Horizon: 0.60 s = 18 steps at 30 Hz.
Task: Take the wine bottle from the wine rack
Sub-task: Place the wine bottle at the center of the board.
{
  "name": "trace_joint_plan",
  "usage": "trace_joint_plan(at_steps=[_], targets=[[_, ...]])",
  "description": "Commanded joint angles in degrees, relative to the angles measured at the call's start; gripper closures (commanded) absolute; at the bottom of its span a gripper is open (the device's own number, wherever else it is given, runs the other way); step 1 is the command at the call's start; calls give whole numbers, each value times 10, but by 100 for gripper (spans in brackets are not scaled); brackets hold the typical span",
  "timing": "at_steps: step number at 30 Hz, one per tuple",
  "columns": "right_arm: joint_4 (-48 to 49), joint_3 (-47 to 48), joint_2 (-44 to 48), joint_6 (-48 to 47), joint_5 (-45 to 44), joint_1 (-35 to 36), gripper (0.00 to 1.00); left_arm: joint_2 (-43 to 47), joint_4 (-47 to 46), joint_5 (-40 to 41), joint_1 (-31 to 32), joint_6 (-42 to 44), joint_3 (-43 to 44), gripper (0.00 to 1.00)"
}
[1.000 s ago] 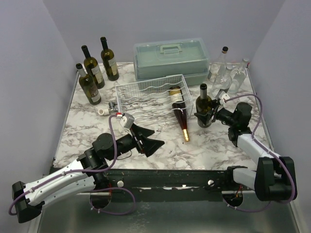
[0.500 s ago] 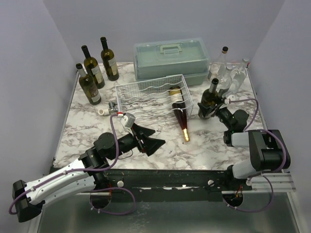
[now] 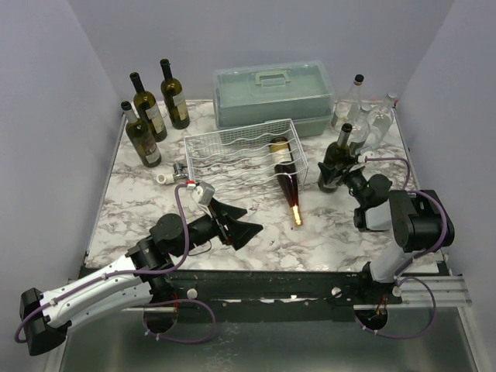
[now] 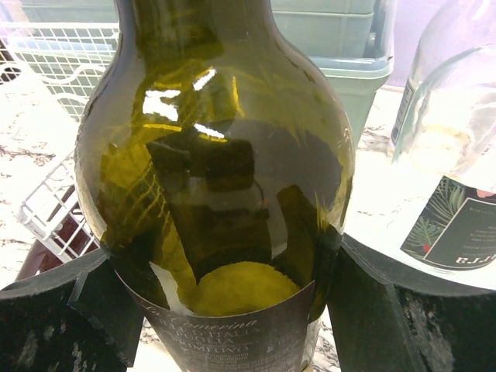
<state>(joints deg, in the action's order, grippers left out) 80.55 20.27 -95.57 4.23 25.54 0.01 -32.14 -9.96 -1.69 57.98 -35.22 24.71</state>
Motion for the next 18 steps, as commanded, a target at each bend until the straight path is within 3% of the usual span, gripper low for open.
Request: trace_joint_plan(at_steps=[1,5,15,18], targets=[[109,9,-2,-12,-14,-6,66,2,-12,27,0,-9,-9,2],[112,2,-6,-20,-13,-6,49,-5,-12,27,0,-16,-10,2],[81,-5,12,-27,-21,-7,20,6,-12,32,0,-21,-21,2],[64,-4,22,-28,-21,-8,1,16,-12,34,0,-23,-27,2]])
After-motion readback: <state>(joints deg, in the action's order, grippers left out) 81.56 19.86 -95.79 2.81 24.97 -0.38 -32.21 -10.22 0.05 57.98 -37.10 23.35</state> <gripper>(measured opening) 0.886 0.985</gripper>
